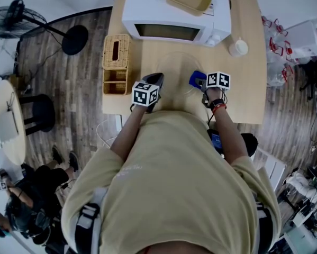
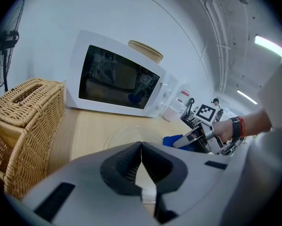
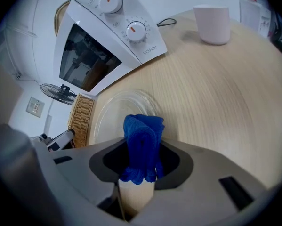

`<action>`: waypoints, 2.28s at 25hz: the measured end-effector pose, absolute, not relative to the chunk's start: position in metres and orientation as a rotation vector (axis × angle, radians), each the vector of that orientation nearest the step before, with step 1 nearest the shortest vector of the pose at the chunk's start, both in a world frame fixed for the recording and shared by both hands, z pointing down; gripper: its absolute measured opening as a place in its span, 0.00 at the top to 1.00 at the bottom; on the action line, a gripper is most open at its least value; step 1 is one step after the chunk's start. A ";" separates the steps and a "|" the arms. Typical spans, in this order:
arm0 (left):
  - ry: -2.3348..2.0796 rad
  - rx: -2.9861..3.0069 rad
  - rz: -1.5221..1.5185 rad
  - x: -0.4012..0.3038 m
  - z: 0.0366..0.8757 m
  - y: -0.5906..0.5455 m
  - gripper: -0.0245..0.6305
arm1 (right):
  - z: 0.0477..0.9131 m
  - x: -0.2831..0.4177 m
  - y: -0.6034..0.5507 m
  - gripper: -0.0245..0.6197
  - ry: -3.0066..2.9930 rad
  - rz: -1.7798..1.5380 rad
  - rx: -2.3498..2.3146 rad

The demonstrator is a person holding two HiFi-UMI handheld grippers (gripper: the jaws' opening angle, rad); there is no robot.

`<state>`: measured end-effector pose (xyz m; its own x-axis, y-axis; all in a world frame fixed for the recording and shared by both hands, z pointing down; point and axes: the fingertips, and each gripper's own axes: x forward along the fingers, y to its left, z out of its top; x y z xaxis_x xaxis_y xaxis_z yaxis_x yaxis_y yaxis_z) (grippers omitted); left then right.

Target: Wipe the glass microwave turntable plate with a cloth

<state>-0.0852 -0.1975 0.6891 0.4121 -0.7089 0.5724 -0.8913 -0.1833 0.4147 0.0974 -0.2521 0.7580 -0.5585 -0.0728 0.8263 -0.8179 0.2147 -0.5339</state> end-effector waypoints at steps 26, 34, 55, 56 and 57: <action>-1.523 1.820 0.228 -0.138 0.687 -0.167 0.93 | 0.743 -0.081 -0.154 0.74 -1.945 1.385 0.194; -1.538 1.801 0.217 -0.141 0.686 -0.155 0.93 | 0.757 -0.081 -0.158 0.74 -1.946 1.279 0.280; -1.484 1.810 0.249 -0.115 0.698 -0.149 0.93 | 0.761 -0.043 -0.175 0.73 -1.956 1.243 0.365; -1.481 1.810 0.251 -0.113 0.699 -0.149 0.93 | 0.762 -0.040 -0.176 0.73 -1.955 1.243 0.368; -1.478 1.811 0.252 -0.112 0.700 -0.148 0.93 | 0.762 -0.038 -0.177 0.73 -1.954 1.243 0.371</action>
